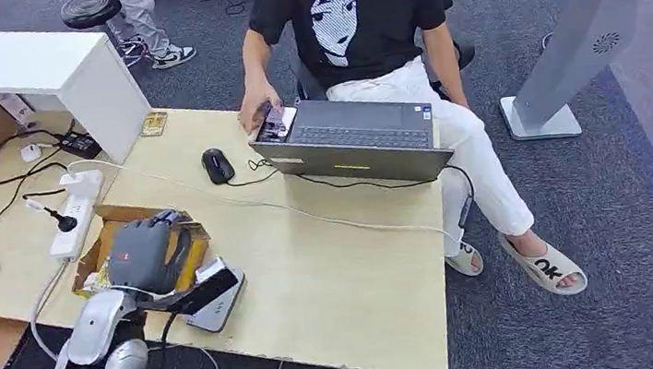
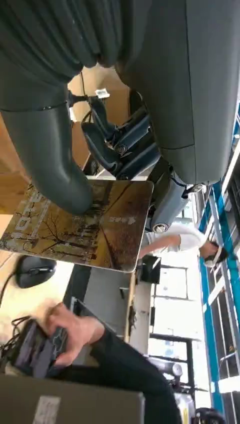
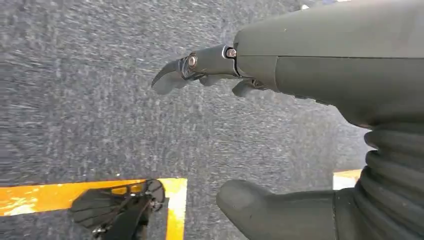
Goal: Pass the card to the sensor for recognition and then transmit it.
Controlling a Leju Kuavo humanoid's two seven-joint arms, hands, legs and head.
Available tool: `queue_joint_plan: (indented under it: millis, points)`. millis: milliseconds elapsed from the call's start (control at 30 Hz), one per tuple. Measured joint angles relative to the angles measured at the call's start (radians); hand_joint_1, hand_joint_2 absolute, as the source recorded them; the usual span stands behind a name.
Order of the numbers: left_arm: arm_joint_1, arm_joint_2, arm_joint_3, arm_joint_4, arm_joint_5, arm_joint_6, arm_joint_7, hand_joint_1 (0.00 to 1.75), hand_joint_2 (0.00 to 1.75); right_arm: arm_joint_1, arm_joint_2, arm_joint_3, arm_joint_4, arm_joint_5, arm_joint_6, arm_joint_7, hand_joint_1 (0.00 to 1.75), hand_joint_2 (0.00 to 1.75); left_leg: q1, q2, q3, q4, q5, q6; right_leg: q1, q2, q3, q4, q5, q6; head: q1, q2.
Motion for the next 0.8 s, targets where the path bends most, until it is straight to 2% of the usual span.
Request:
queue_joint_plan:
  millis: [467,800]
  points:
    - [-0.006,0.022,-0.096,0.033,-0.029,-0.079,0.035,1.75,1.75,0.002,0.001,-0.058,0.005,0.087,0.0,-0.047,0.0,1.75,0.0,0.0,0.0,0.0,0.0,0.0,0.0,0.0,0.002,0.0,0.0,0.0,0.0,0.0]
    - [-0.006,0.035,-0.122,0.064,-0.023,-0.111,0.048,1.75,1.75,0.006,0.006,-0.098,0.005,0.134,0.0,-0.061,0.0,1.75,0.0,-0.001,-0.001,0.0,0.0,0.0,0.0,-0.001,0.003,0.0,0.0,0.0,0.0,0.0]
